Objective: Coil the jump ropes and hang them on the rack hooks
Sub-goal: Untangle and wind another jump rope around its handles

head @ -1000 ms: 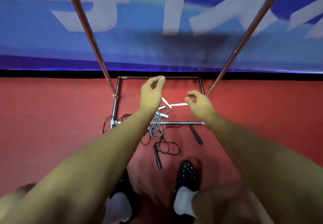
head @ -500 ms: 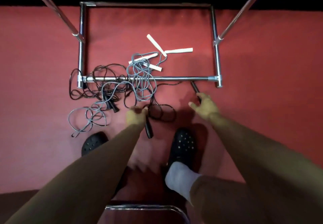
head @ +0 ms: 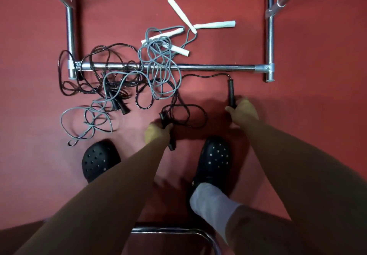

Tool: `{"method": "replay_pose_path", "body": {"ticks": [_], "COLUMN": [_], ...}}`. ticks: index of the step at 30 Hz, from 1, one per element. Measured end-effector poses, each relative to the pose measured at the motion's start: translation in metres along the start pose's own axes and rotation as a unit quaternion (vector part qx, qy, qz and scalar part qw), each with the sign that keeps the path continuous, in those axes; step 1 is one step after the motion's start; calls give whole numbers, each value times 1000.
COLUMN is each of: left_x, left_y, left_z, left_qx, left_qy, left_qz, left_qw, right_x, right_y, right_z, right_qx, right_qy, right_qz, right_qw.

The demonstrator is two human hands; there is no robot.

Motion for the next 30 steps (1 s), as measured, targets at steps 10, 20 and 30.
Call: {"method": "replay_pose_path", "body": {"ticks": [10, 20, 30], "left_x": [72, 220, 382], "left_y": [-73, -194, -273], "left_z": [20, 106, 164], "left_qx": [200, 250, 275], "left_qy": [-60, 101, 254], "left_qz": [-58, -94, -176], "left_qw": [976, 958, 911], "right_x": [123, 302, 473], "right_y": [-25, -109, -160], "right_z": [-19, -45, -64], "right_qx": [-237, -393, -433], "right_qy": [-68, -124, -239], "right_qz": [-132, -38, -39], "right_qw": [960, 910, 868]}}
Point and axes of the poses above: each hand's wrist, its own x-axis away from the middle knuckle, its own y-axis out of the palm, z = x × y, the point moved 5 cm from there along -x, towards the middle knuckle, and after that the axes turned 11 degrees about x, right-handed, at the moved point
